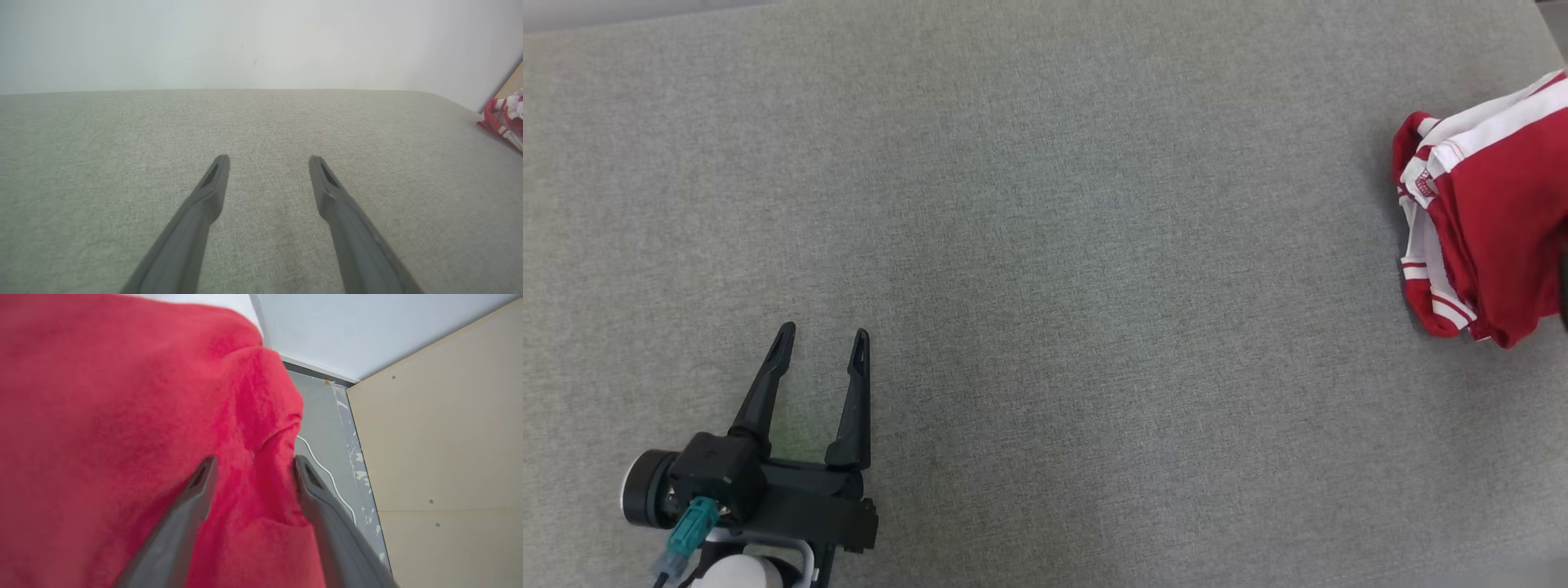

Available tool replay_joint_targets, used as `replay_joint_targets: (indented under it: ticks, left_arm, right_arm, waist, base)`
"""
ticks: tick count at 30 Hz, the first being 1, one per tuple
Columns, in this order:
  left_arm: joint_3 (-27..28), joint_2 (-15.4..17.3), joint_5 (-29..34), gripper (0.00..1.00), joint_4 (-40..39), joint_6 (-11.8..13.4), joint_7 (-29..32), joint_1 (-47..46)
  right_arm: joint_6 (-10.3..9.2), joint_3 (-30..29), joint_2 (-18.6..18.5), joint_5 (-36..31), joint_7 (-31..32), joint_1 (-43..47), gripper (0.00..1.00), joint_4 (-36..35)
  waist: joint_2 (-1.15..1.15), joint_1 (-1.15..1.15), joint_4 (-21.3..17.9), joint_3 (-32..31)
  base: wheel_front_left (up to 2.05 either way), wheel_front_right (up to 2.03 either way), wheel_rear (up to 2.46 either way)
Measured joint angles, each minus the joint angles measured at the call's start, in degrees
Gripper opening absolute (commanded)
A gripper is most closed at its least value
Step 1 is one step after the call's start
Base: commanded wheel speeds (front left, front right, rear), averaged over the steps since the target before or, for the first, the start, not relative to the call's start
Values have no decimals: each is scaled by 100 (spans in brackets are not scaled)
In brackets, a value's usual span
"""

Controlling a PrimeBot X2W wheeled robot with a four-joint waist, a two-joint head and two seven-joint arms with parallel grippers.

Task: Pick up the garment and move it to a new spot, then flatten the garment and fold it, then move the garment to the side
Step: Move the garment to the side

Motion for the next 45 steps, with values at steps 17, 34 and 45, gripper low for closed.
replay_joint_targets:
  ticks: [17, 34, 45]
  left_arm:
    - [109, -87, -502, 100, 178, 92, 0, 676]
    - [543, -93, -710, 100, 201, 367, 0, 1623]
    - [828, -94, -699, 100, 232, 411, 0, 1809]
  right_arm:
    - [1, -575, 1150, 261, -1145, 1668, 100, -1262]
    - [0, -339, 2056, 948, -2830, 3905, 100, -3061]
    - [0, -193, 2345, 1065, -2789, 4244, 100, -3139]
  waist:
    - [-1, -1, 125, -1174]
    - [-2, -2, 503, -2414]
    - [-1, -1, 604, -2659]
  base:
    - [0, 0, 0]
    - [0, 0, 0]
    - [0, 0, 0]
